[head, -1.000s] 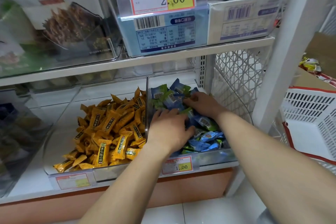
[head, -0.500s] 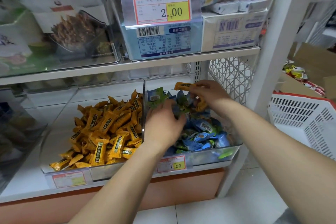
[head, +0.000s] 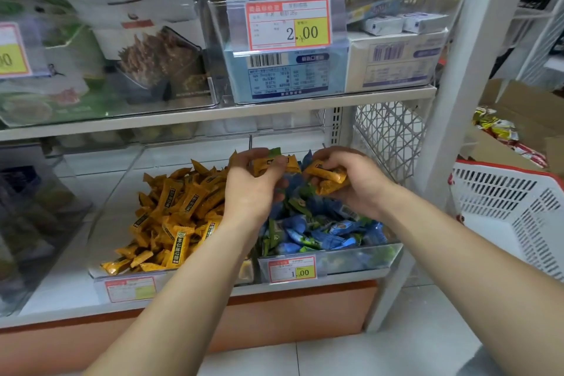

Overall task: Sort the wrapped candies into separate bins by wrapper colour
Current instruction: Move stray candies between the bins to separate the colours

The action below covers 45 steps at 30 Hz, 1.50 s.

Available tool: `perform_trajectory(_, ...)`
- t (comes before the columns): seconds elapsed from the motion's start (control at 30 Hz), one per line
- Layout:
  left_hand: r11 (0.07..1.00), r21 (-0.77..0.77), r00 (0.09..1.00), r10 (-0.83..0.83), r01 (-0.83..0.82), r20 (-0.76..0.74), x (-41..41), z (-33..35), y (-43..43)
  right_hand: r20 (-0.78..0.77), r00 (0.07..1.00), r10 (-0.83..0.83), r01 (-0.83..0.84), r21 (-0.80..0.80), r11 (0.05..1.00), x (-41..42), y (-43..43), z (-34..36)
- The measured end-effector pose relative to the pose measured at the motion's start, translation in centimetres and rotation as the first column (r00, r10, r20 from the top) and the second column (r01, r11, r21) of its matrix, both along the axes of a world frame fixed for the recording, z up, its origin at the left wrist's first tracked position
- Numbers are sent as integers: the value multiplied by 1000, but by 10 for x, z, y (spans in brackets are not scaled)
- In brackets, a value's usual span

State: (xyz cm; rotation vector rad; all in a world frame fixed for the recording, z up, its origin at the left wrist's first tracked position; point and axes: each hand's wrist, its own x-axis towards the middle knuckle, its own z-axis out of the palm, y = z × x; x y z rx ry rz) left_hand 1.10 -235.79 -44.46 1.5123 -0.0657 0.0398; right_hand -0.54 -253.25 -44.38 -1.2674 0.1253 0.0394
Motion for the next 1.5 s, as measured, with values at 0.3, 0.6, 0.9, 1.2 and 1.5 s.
perform_trajectory(0.3,972,-95,958,-230,216,-170,-7,1,15,201,979,-22,43,-102,994,10,24,-3)
perform_trajectory(0.6,967,-56,963,-253,248,-95,-6,0,18,292,956,-18,123,-344,931,12,32,-5)
perform_trajectory(0.9,986,8,983,-165,166,-80,-5,0,16,145,988,42,-31,-79,996,5,36,4)
perform_trajectory(1.2,987,48,983,-150,155,-104,6,8,43,198,969,148,-144,-35,989,3,25,5)
perform_trajectory(1.5,977,186,994,99,-108,56,25,3,84,393,919,-32,264,-552,791,40,95,15)
